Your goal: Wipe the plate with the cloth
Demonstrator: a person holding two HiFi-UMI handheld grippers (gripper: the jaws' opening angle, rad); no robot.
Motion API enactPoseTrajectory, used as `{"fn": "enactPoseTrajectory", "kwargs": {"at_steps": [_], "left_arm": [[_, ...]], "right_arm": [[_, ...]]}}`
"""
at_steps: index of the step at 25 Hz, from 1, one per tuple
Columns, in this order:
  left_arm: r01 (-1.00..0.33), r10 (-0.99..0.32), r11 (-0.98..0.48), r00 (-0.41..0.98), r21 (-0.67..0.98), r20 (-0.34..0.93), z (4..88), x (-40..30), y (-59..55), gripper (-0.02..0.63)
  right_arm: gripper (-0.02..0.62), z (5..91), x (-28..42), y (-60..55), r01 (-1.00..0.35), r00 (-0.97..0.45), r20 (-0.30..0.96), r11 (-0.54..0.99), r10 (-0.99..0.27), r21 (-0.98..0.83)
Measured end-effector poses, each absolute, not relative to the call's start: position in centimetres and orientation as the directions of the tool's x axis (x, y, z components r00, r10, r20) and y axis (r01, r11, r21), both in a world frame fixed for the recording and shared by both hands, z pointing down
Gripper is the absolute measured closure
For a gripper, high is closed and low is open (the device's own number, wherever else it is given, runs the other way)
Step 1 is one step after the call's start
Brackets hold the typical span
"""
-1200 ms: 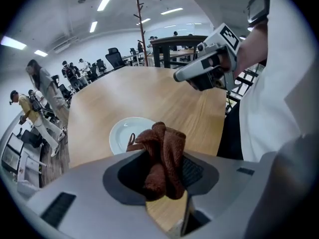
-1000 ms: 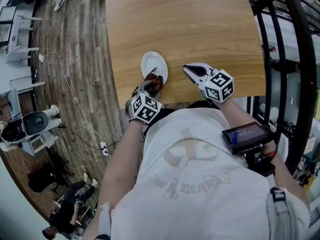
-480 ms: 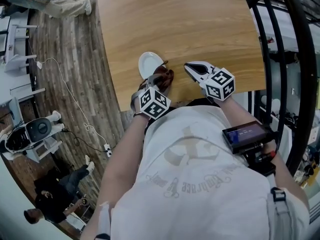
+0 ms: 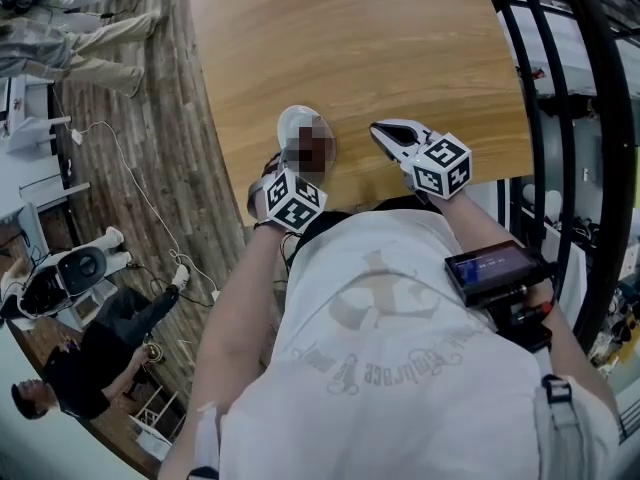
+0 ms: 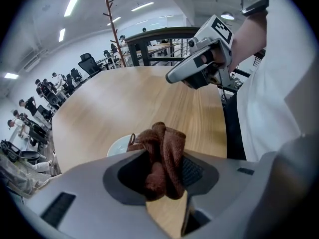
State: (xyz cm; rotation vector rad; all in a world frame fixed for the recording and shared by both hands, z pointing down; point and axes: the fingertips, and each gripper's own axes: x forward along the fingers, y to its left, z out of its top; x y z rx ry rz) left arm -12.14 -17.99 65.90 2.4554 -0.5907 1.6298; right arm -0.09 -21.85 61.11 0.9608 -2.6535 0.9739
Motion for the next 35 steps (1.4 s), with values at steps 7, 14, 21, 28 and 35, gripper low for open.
{"fn": "enactPoseTrajectory", "kwargs": {"at_steps": [7, 14, 21, 28, 35], "left_arm": [[-0.467, -0.288, -0.873, 0.260, -0.141, 0.922, 65.7, -16.5, -17.5, 0.436], [-0.452, -0.296, -0.878, 0.254, -0.157, 0.921, 65.6, -16.5, -18.6, 0.436], [-0.398, -0.278, -0.906, 0.307, -0.143, 0.910, 66.0, -12.8, -19.8, 0.436], [-0.356, -0.261, -0.925, 0.345, -0.132, 0.901, 65.6, -11.3, -21.3, 0.436], [-0.357, -0.261, -0.925, 0.344, -0.131, 0.902, 65.5, -10.6, -21.7, 0.437]], "right_arm": [[0.583, 60.7, -0.4, -22.4, -0.621, -0.781, 0.342, 0.584, -0.523, -0.523], [0.583, 60.6, -0.5, -22.7, -0.625, -0.777, 0.346, 0.579, -0.526, -0.523], [0.583, 61.4, 0.3, -22.2, -0.641, -0.764, 0.362, 0.559, -0.535, -0.526], [0.583, 60.8, 0.7, -23.6, -0.663, -0.742, 0.360, 0.541, -0.566, -0.517], [0.583, 59.9, 0.2, -24.5, -0.653, -0.752, 0.350, 0.559, -0.558, -0.511]]}}
